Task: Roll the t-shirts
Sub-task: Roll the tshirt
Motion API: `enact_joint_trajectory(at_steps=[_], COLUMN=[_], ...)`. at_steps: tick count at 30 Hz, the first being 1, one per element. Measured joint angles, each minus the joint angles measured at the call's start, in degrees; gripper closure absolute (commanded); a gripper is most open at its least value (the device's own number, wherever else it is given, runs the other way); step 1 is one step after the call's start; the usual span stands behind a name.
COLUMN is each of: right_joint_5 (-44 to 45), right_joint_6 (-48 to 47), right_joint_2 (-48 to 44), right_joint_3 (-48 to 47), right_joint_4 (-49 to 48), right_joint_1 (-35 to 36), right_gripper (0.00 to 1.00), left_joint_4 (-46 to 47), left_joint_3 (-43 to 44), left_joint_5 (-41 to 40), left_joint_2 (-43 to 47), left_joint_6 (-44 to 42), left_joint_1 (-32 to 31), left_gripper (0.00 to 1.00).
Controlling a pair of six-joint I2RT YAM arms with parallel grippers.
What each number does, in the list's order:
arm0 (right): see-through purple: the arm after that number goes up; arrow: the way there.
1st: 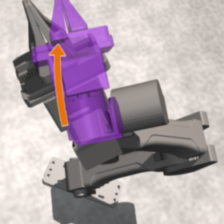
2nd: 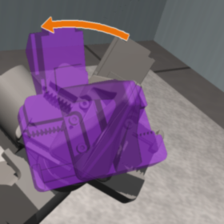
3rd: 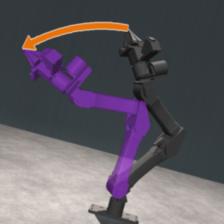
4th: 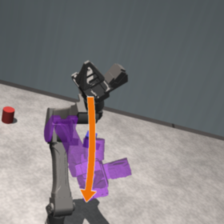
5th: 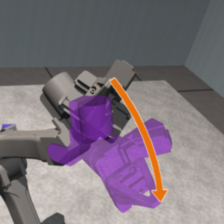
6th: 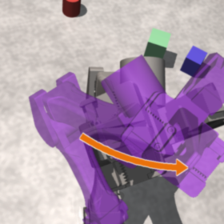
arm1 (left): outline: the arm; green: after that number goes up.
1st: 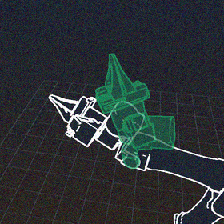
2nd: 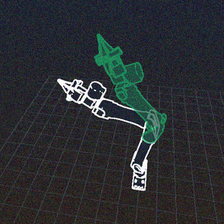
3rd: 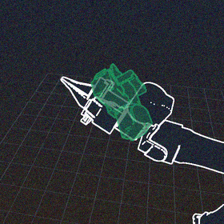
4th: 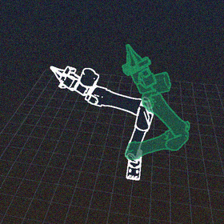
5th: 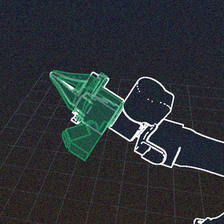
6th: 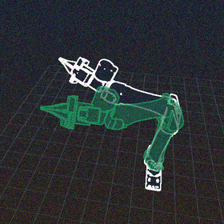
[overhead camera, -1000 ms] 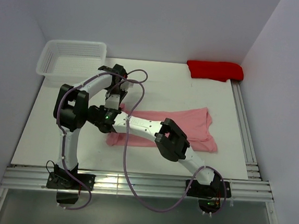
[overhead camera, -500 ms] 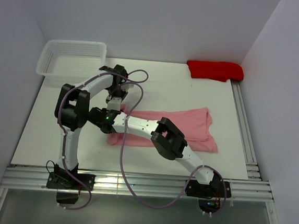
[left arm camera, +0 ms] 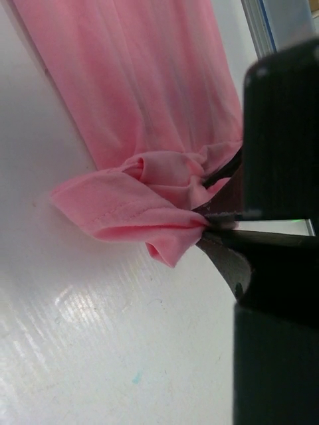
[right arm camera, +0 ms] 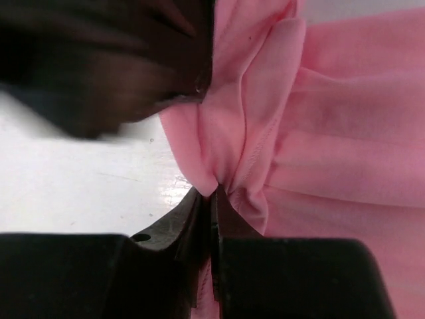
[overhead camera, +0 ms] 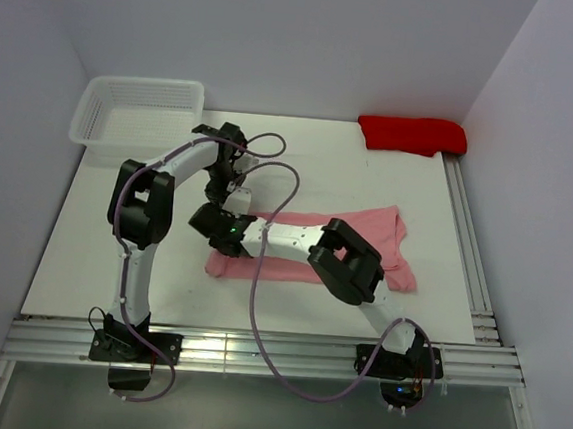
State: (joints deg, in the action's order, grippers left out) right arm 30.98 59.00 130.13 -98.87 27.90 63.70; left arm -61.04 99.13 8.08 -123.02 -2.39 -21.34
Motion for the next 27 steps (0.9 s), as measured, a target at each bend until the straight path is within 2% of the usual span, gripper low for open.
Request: enact_joint_trajectory(at_steps=[3, 4, 7, 10, 16, 22, 27], right_joint_5=[-5.9, -8.1, -14.9, -21.0, -29.4, -35.2, -36.8], right_joint_6=[0.2, 0.5, 1.8, 3.8, 10.4, 18.2, 23.0], right_joint_2=[-5.3, -6.7, -9.6, -10.2, -10.2, -7.6, -5.7], right_joint_3=[11.2, 14.8, 24.0, 29.5, 40.4, 47.4, 50.2], right_joint_4=[-13.1, -17.6, -31.2, -41.7, -61.5, -77.2, -85.0], right_joint_1=[-1.7, -2.4, -4.8, -6.8, -9.4, -11.3, -11.8], right_gripper=[0.95, 0.97, 0.98, 1.0, 1.0, 1.0, 1.0], left_joint_4=[-0.6, -0.8, -1.1, -1.4, -1.1, 0.0, 3.0], left_joint_3=[1.7, 2.4, 4.6, 6.6, 6.3, -0.1, -8.4], left_joint_5=[1.3, 1.9, 4.6, 7.9, 15.5, 22.6, 25.3], left_joint_2=[-0.4, -0.5, -0.5, -0.5, 1.4, 7.7, 11.7], left_joint_6=[-0.5, -0.7, -1.6, -2.5, -4.2, -6.6, -8.1], left_joint_1=[0.0, 0.0, 0.2, 0.6, 2.9, 9.0, 12.5], left_gripper=[0.66, 0.54, 0.39, 0.34, 0.32, 0.31, 0.31])
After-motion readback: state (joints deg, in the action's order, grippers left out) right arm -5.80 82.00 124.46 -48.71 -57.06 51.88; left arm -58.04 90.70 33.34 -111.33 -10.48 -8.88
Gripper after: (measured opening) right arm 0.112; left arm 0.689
